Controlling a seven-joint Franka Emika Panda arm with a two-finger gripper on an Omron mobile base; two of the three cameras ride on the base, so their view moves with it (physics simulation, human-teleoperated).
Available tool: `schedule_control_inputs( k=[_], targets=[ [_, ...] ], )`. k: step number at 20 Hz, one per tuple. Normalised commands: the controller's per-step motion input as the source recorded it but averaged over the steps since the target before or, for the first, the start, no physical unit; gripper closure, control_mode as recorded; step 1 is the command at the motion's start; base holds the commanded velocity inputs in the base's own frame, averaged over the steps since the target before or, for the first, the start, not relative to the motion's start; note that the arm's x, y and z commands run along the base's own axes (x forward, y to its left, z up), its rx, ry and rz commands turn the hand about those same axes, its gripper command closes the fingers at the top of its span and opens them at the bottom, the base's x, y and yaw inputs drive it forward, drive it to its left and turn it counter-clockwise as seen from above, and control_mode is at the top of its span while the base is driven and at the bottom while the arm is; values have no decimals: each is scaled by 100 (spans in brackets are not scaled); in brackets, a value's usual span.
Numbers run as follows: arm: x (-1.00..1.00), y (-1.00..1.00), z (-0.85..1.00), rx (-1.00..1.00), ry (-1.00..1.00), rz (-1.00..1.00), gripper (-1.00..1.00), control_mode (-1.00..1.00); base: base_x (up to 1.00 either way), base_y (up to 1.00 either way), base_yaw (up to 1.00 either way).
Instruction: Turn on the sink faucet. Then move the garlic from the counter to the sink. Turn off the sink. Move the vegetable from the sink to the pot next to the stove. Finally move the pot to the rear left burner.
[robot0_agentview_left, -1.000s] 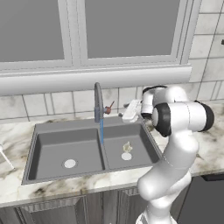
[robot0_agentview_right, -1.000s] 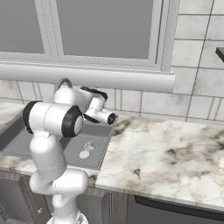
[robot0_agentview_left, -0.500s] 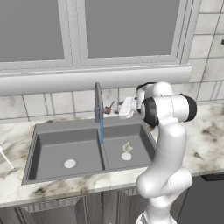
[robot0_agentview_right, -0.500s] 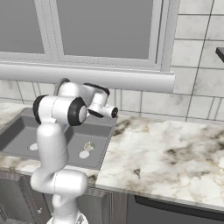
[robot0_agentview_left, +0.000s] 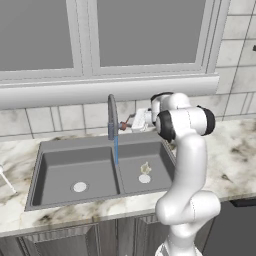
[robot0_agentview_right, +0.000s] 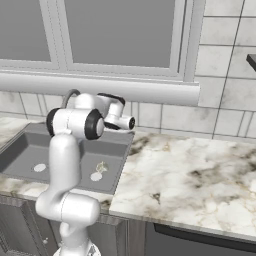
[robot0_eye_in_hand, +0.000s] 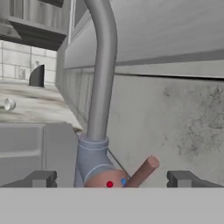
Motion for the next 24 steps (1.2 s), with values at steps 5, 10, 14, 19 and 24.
schedule_control_inputs(
  k=[5,10,14,19,24],
  targets=[
    [31,11,-7,0,0,8,-100,-100,0,0,0],
    [24,14,-12,0,0,7,-100,-100,0,0,0],
    [14,21,-6,0,0,5,-100,-100,0,0,0],
    [0,42,0,0,0,5,-100,-100,0,0,0],
    [0,47,0,0,0,5,-100,-100,0,0,0]
  ],
)
